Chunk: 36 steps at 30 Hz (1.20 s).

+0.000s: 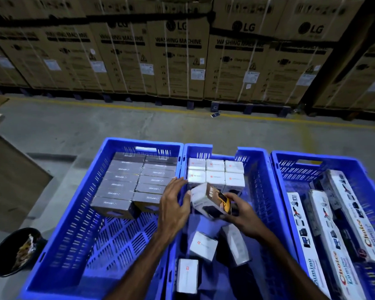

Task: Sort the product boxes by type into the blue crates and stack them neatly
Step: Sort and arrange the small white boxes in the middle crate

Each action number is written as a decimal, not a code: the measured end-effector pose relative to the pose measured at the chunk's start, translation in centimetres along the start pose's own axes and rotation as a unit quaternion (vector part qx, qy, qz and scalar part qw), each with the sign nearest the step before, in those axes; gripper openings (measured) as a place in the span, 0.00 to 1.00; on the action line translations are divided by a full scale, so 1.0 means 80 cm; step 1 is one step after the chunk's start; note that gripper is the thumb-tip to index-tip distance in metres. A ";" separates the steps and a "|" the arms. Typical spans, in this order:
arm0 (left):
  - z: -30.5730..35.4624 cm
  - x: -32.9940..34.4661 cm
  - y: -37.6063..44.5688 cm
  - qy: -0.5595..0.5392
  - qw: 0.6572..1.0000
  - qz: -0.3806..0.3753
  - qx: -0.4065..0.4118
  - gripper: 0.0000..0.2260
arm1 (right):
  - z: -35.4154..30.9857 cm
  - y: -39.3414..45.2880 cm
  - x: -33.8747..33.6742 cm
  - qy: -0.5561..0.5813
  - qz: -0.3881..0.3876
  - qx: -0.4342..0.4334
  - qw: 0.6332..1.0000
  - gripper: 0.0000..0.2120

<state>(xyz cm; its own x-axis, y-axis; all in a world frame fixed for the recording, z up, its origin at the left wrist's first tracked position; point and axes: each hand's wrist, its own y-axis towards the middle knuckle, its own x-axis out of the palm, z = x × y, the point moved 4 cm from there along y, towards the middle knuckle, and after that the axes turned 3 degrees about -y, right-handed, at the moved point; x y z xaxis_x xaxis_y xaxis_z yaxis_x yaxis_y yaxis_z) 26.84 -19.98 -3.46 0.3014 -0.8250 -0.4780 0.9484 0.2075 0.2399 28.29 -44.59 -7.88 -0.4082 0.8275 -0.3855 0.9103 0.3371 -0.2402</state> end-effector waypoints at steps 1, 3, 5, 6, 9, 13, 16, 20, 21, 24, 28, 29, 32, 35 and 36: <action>0.005 0.001 -0.002 -0.024 1.000 -0.010 0.007 0.17 | 0.003 0.000 -0.002 0.038 0.003 0.012 0.999 0.30; 0.014 0.004 -0.005 -0.086 0.996 -0.027 -0.004 0.14 | 0.002 -0.001 -0.002 0.096 0.005 0.026 0.995 0.35; 0.017 0.009 -0.004 -0.172 0.983 -0.036 -0.059 0.11 | -0.001 -0.002 -0.002 0.109 0.008 0.036 0.993 0.38; 0.016 0.012 -0.002 -0.221 0.969 -0.039 -0.101 0.10 | -0.001 -0.002 -0.001 0.110 0.005 0.041 0.993 0.36; 0.008 0.018 0.003 -0.337 0.916 -0.055 -0.211 0.10 | 0.001 -0.001 0.007 0.120 0.002 0.049 0.992 0.29; 0.012 0.014 0.008 -0.359 0.903 -0.105 -0.213 0.13 | -0.001 0.006 0.017 0.139 0.014 0.056 0.989 0.31; 0.019 0.010 0.017 -0.305 0.927 -0.131 -0.172 0.18 | -0.004 0.009 0.027 0.155 0.021 0.062 0.986 0.31; 0.027 0.005 0.035 -0.065 0.983 -0.171 0.003 0.22 | -0.019 0.018 0.024 0.077 0.068 0.030 0.994 0.34; 0.027 0.006 0.038 0.004 0.980 -0.189 0.057 0.23 | -0.024 0.021 0.020 0.043 0.083 0.024 0.995 0.38; 0.022 0.007 0.042 0.093 0.969 -0.204 0.100 0.23 | -0.038 0.030 0.014 -0.042 0.096 0.014 0.994 0.37; 0.014 0.004 0.050 0.232 0.943 -0.189 0.144 0.22 | -0.057 0.048 0.027 -0.121 0.055 0.014 0.991 0.33; 0.011 0.004 0.052 0.260 0.935 -0.186 0.152 0.21 | -0.059 0.055 0.029 -0.132 0.060 0.012 0.989 0.33; 0.007 0.005 0.056 0.297 0.927 -0.183 0.136 0.19 | -0.067 0.071 0.035 -0.168 0.069 0.008 0.983 0.30; 0.004 0.011 0.052 0.322 0.923 -0.176 0.111 0.19 | -0.072 0.080 0.041 -0.184 0.079 0.005 0.980 0.30; 0.003 0.013 0.049 0.322 0.927 -0.167 0.099 0.19 | -0.070 0.083 0.043 -0.187 0.088 0.000 0.978 0.30</action>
<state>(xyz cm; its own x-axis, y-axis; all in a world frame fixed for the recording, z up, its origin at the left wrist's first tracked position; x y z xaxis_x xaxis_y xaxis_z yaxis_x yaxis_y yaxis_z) 30.85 -20.15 -2.85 0.0509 -0.3276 -0.9434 0.9818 -0.1569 0.1074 33.33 -37.00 -5.82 -0.2426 0.6501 -0.7200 0.9686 0.2044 -0.1418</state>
